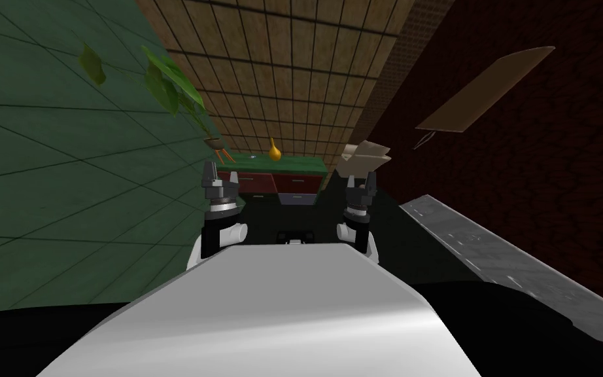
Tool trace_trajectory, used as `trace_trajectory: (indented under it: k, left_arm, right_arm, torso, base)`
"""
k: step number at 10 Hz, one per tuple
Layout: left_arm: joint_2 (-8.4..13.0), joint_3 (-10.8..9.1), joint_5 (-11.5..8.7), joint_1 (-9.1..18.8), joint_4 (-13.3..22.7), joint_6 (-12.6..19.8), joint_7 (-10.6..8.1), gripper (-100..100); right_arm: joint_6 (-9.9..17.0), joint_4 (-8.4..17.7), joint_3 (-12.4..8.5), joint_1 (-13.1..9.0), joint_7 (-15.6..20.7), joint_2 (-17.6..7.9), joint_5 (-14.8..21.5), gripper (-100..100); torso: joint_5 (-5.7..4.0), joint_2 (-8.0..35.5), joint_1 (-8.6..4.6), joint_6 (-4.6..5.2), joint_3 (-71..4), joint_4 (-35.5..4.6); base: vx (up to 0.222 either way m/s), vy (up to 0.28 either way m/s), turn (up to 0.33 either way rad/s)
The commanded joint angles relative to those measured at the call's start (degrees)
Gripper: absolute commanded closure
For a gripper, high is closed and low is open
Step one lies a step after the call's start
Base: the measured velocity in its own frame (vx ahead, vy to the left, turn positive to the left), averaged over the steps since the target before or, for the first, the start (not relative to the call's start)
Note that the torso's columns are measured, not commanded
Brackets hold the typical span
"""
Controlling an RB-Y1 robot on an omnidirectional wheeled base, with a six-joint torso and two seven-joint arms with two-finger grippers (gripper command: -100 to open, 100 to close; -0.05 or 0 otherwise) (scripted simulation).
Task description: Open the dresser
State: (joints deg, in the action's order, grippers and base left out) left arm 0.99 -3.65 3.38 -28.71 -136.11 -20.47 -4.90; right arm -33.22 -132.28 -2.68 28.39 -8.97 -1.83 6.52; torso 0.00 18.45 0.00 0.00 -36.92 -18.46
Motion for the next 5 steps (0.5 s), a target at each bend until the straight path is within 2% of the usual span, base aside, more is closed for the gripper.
trace_trajectory:
  k: [1, 4, 5]
  left_arm:
    - [0.0, 0.0, 0.0, 0.0, 0.0, 0.0, 0.0, 0]
    - [0.0, 0.0, 0.0, 0.0, 0.0, 0.0, 0.0, 0]
    - [1.6, 0.02, 0.0, 0.2, 0.7, -0.1, 0.08, -100]
  right_arm:
    - [0.0, 0.0, 0.0, 0.0, 0.0, 0.0, 0.0, 0]
    - [0.0, 0.0, 0.0, 0.0, 0.0, 0.0, 0.0, 0]
    - [0.0, 0.0, 0.0, 0.0, 0.0, 0.0, 0.0, 0]
  torso:
    - [0.0, 4.2, 0.0, 0.0, -8.4, -4.2]
    - [0.0, 16.9, 0.0, 0.0, -33.8, -16.9]
    - [0.0, 21.2, 0.0, 0.0, -42.3, -21.1]
  base:
    - [0.0, 0.0, 0.0]
    - [0.0, 0.0, 0.0]
    - [0.017, -0.008, -0.008]
